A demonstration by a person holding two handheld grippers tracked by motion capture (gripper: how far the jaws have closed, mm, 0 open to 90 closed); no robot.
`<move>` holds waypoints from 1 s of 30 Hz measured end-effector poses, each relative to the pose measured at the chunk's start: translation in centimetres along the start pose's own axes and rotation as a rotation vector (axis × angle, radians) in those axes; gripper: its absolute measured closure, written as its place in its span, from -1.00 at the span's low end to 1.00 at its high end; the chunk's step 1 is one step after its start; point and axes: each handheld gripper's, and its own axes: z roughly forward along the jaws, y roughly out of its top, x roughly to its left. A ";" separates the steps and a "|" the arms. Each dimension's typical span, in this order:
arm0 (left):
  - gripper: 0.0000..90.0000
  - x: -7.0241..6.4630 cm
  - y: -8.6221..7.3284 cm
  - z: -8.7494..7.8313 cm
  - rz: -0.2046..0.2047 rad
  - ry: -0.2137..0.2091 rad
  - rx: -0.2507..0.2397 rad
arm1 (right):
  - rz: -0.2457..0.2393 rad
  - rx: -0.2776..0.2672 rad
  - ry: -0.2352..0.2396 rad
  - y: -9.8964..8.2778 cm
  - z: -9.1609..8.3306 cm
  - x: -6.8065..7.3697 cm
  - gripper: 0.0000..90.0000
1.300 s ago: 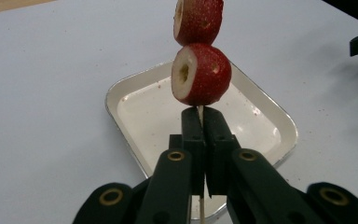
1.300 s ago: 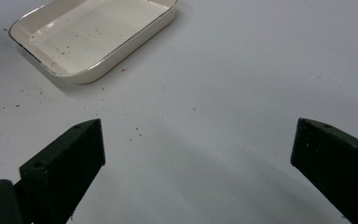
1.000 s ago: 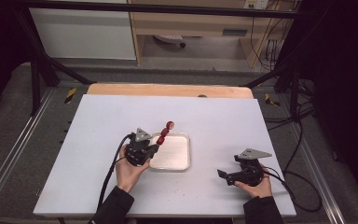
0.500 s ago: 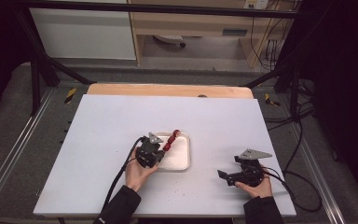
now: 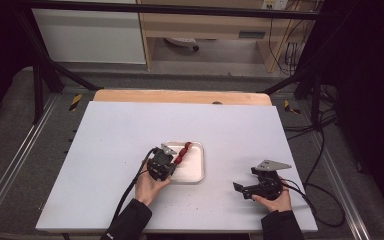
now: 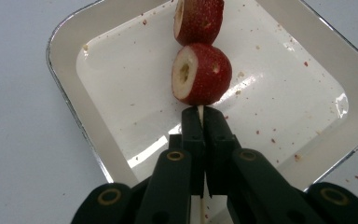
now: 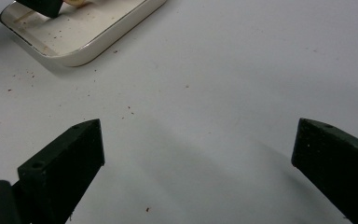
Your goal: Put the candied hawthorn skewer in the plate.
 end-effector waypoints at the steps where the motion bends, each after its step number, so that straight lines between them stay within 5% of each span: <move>1: 0.95 0.0 0.0 0.0 -0.002 0.000 0.003 | 0.001 -0.001 0.000 0.0 0.0 0.0 -0.94; 11: 0.72 0.2 -0.1 -1.0 0.035 0.013 -0.003 | 0.005 -0.009 -0.007 0.1 -0.2 -0.1 -0.94; 16: 0.38 0.9 -0.2 -2.5 0.025 -0.050 -0.039 | 0.015 -0.013 -0.006 0.2 -0.2 -0.1 -0.94; 21: 0.04 1.6 -0.6 -3.8 0.057 -0.080 -0.062 | 0.019 -0.014 -0.007 0.2 -0.3 -0.2 -0.95; 30: -0.54 4.1 -2.8 -6.2 0.084 -0.091 -0.077 | 0.026 -0.015 -0.007 0.3 -0.5 -0.3 -0.96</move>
